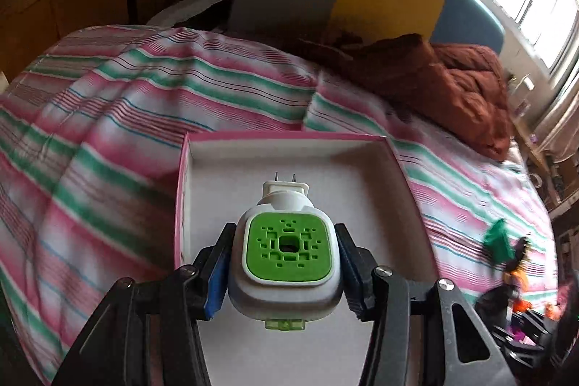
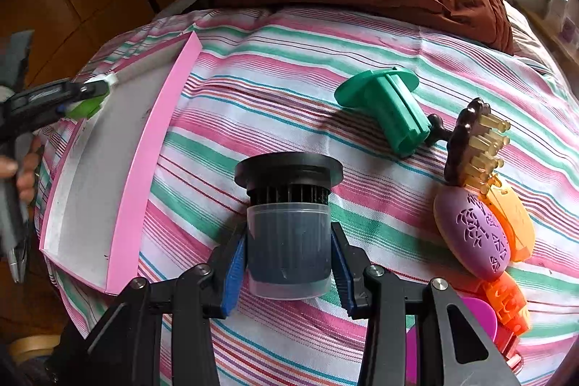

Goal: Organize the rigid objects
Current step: 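Lower the plug device into the tray and open the left gripper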

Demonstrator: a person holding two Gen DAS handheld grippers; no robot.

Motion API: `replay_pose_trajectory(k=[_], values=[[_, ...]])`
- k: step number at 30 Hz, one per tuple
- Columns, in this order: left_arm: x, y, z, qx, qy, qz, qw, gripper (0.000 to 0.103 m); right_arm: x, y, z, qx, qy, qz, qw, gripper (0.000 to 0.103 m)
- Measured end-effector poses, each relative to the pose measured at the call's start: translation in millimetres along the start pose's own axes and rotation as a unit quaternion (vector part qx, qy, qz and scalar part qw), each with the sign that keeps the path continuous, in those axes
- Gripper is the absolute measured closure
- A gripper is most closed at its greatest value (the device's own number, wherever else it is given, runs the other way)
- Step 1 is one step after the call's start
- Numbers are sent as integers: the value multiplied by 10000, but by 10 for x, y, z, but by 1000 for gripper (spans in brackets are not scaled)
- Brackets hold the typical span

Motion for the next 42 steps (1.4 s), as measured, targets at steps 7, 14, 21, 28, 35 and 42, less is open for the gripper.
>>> replay_pose_trajectory(k=[7, 14, 21, 28, 35, 42], values=[[180, 6, 195, -57, -283, 184, 9994, 50, -2, 2, 10, -24, 14, -10, 10000, 60], [-117, -20, 80, 129, -257, -110, 9995, 37, 10, 2, 11, -50, 66, -18, 10000, 60], [-685, 266, -99, 385, -504, -496, 9968, 35, 35, 33, 11, -156, 231, -9, 9996, 60], [-981, 747, -379, 575, -485, -568, 9956, 35, 38, 40, 3, -140, 270, -47, 9995, 60], [-1075, 989, -454, 674, -445, -547, 9952, 35, 52, 49, -5, -91, 359, -63, 9993, 60], [-1148, 1085, -389, 583, -361, -552, 9961, 35, 50, 63, -19, 182, 524, -61, 9984, 60]])
Point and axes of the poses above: each gripper's, at about its wrist camera, not at the fingertips, and x roughly the way its jaws point, z to its left, y to its underside, the point moved 10 cm from there along x, roughly the way its jaws point, and after that the axes turned 12 degrees about y, right-handed, at the moved point
